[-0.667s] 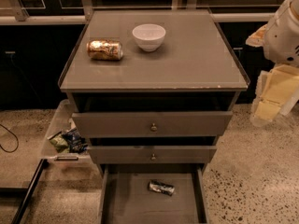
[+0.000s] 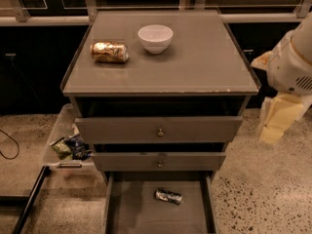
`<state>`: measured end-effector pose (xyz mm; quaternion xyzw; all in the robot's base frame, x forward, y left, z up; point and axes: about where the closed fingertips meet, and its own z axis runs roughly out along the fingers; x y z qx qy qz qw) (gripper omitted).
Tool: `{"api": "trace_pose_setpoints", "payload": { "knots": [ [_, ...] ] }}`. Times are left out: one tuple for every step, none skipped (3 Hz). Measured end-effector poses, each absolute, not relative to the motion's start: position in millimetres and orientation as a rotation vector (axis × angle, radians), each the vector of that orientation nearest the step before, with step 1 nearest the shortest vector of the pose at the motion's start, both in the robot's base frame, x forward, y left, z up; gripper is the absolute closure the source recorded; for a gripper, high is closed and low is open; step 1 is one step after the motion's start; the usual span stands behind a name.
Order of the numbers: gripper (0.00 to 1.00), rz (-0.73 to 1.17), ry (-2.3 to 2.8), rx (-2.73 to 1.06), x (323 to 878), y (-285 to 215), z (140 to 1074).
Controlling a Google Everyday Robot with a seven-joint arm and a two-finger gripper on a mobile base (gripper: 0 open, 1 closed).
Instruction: Pick redbull can from bottom drawer and place on counter
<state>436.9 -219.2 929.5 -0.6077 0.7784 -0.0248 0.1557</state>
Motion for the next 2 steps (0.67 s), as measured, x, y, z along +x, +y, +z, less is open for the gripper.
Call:
{"api": "trace_pose_setpoints", "payload": {
  "knots": [
    [0.0,-0.062,2.224,-1.766,437.3,-221.4,882.0],
    [0.0,-0.076,2.185,-1.799,440.7,-224.3,836.9]
  ]
}}
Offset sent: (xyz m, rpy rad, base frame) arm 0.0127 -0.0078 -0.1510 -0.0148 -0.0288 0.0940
